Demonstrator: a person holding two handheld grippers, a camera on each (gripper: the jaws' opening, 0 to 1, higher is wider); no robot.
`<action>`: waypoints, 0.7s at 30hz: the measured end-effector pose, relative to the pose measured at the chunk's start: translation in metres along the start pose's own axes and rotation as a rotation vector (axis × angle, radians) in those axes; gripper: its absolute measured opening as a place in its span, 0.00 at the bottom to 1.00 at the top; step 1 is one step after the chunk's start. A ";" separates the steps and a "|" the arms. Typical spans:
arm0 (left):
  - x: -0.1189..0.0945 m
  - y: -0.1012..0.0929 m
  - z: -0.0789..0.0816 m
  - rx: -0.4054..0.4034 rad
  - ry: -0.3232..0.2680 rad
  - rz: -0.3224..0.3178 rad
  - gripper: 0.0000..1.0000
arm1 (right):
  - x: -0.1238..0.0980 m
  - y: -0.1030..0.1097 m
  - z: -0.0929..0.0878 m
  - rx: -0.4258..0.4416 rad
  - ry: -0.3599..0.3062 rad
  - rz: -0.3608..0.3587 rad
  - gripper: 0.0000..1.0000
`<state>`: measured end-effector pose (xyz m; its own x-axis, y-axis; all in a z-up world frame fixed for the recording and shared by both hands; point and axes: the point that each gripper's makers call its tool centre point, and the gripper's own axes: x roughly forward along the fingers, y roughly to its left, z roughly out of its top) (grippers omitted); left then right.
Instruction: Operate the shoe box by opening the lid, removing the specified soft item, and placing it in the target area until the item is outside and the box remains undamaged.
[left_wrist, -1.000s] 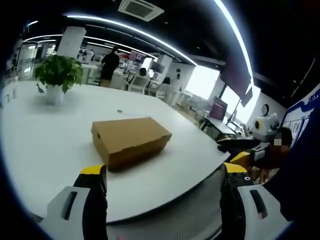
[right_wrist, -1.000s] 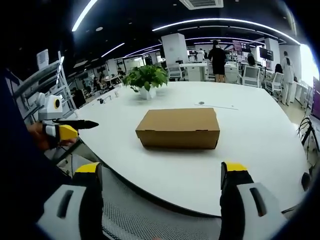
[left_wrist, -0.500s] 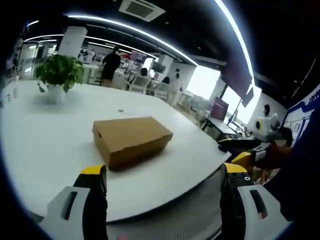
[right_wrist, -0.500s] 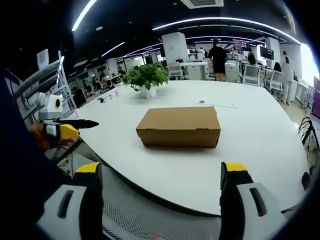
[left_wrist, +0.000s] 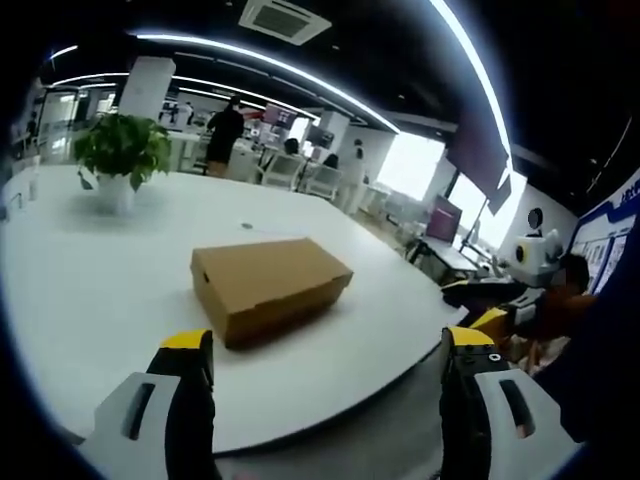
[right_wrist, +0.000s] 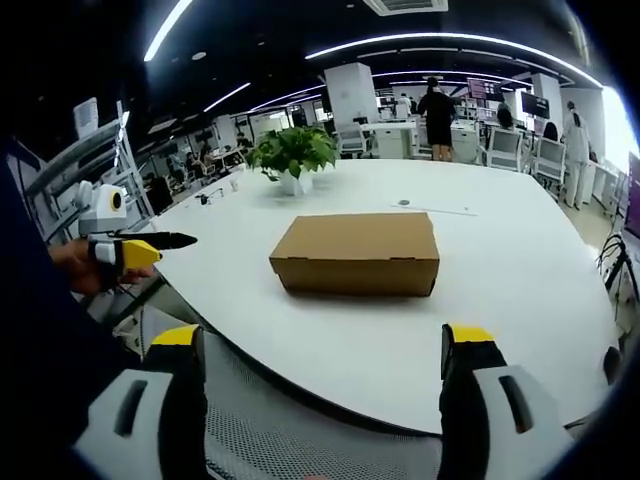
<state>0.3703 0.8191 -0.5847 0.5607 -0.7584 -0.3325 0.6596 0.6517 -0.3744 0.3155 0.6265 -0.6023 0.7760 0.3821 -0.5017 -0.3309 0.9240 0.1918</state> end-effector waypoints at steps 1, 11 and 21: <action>0.000 0.000 0.000 0.001 0.001 0.001 0.96 | 0.000 -0.001 0.000 0.000 0.000 -0.001 0.93; 0.004 0.004 0.000 -0.002 0.005 0.012 0.96 | 0.002 -0.007 0.001 0.002 0.006 0.001 0.93; 0.012 0.013 0.009 0.005 0.004 0.017 0.96 | 0.008 -0.018 0.008 -0.005 0.007 -0.003 0.93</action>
<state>0.3903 0.8186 -0.5859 0.5693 -0.7474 -0.3424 0.6525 0.6642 -0.3648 0.3326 0.6129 -0.6031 0.7732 0.3793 -0.5083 -0.3313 0.9250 0.1862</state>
